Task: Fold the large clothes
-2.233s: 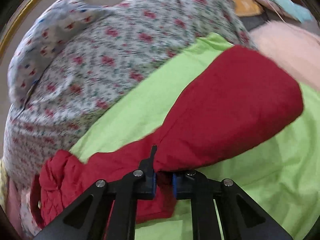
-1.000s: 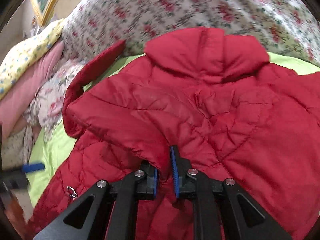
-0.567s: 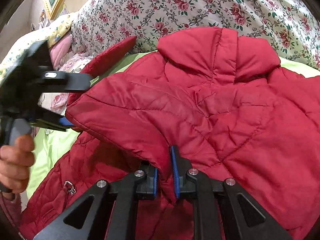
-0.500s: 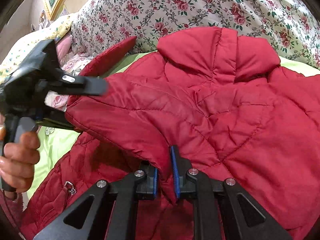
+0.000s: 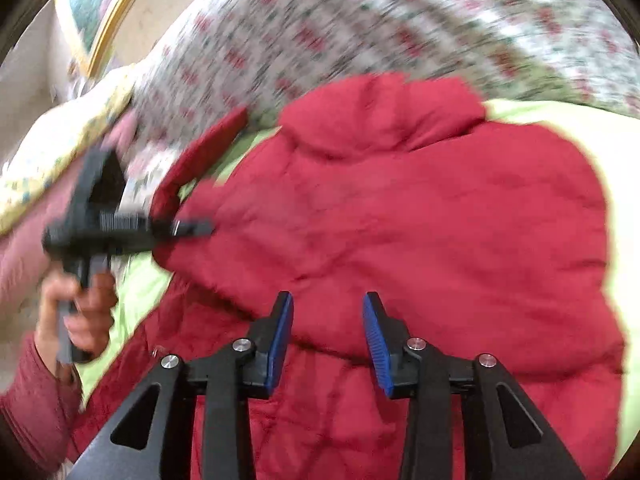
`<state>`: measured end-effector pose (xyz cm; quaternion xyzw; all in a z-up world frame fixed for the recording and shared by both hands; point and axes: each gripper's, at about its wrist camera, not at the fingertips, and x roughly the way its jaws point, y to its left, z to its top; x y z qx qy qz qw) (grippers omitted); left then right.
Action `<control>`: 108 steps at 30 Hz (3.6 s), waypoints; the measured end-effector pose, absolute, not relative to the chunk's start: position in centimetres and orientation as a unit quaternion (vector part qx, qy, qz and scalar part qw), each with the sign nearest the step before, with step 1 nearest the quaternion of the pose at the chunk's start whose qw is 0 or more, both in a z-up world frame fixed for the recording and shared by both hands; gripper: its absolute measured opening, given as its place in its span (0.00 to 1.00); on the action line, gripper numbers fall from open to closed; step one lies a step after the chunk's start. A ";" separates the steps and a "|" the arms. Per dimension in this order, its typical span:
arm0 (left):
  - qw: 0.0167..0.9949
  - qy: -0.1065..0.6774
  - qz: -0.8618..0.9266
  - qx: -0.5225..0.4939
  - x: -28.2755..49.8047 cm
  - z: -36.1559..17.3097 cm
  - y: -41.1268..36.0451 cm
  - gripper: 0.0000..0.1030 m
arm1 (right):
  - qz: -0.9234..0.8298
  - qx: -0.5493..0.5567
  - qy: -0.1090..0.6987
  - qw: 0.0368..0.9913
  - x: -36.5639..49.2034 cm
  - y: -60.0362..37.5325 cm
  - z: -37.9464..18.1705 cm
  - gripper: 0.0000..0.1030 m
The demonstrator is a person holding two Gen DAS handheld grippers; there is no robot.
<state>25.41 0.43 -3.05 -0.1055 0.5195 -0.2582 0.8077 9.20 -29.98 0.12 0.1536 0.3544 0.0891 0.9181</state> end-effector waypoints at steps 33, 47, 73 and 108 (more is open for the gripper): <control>0.853 0.474 -0.214 0.033 22.1 -5.8 -3.6 0.23 | -0.019 0.126 0.412 0.902 13.5 -34.5 -5.2 0.57; 0.860 0.461 -0.203 0.076 20.8 -4.1 -3.4 0.34 | -0.012 0.092 0.422 0.902 14.0 -33.5 -5.2 0.71; 0.887 0.433 0.043 0.156 37.5 0.0 1.6 0.68 | 0.051 0.210 0.375 0.901 9.7 -35.1 0.2 0.75; 0.884 0.398 -0.245 -0.031 18.8 1.9 -7.1 0.11 | 0.124 0.343 0.381 0.850 8.3 -35.4 -0.4 0.79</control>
